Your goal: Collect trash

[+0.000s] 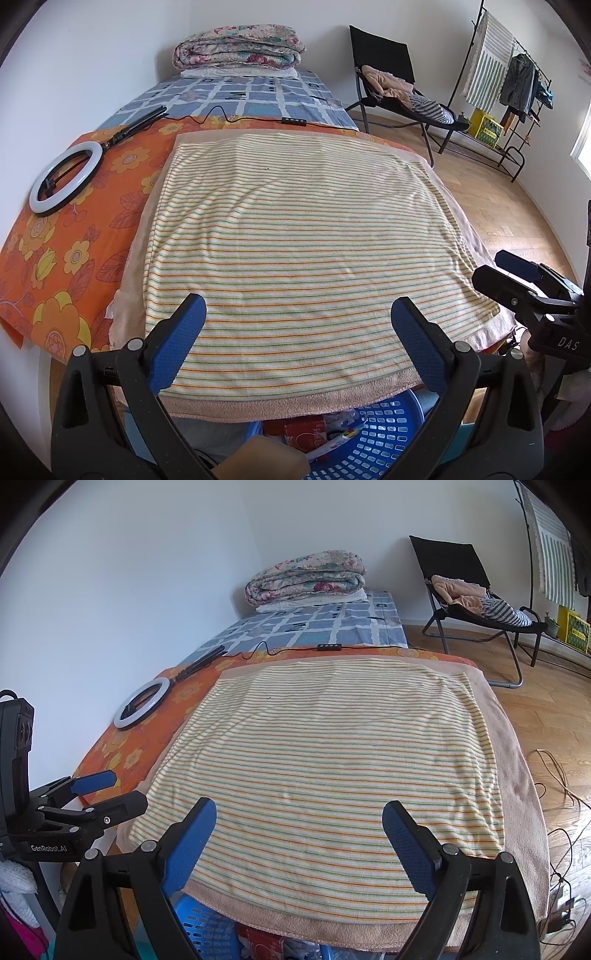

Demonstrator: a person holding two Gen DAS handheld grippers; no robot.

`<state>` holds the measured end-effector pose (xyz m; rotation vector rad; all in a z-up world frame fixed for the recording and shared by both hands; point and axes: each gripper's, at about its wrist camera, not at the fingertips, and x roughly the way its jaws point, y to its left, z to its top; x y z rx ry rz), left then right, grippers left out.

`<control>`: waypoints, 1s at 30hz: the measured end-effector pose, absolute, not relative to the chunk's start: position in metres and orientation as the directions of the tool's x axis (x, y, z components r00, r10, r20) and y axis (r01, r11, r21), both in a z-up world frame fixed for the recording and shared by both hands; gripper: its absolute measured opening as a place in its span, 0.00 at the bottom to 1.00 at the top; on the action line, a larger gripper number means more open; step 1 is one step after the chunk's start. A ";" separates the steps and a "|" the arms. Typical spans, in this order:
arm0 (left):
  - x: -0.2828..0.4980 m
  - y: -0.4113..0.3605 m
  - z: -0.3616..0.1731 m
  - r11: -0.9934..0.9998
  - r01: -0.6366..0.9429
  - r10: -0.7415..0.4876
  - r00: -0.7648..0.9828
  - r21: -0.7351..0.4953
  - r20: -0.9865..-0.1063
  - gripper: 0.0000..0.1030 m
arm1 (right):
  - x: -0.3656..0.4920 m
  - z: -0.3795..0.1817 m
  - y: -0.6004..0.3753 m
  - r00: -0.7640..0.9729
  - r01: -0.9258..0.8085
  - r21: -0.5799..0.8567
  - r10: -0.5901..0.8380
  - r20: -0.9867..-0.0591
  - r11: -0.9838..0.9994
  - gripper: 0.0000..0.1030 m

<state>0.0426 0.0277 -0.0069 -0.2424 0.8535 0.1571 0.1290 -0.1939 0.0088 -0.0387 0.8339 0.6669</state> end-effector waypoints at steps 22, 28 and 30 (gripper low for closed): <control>0.042 0.027 -0.010 0.962 -0.229 0.034 0.640 -0.149 -0.768 0.99 | 0.130 0.005 -0.194 0.479 -0.554 0.222 0.525 -0.703 0.803 0.90; 0.041 0.031 -0.012 0.959 -0.232 0.023 0.635 -0.163 -0.772 0.99 | 0.129 0.005 -0.194 0.479 -0.554 0.222 0.525 -0.704 0.802 0.90; 0.041 0.031 -0.012 0.959 -0.233 0.023 0.634 -0.162 -0.773 0.99 | 0.129 0.005 -0.194 0.479 -0.554 0.223 0.525 -0.703 0.802 0.90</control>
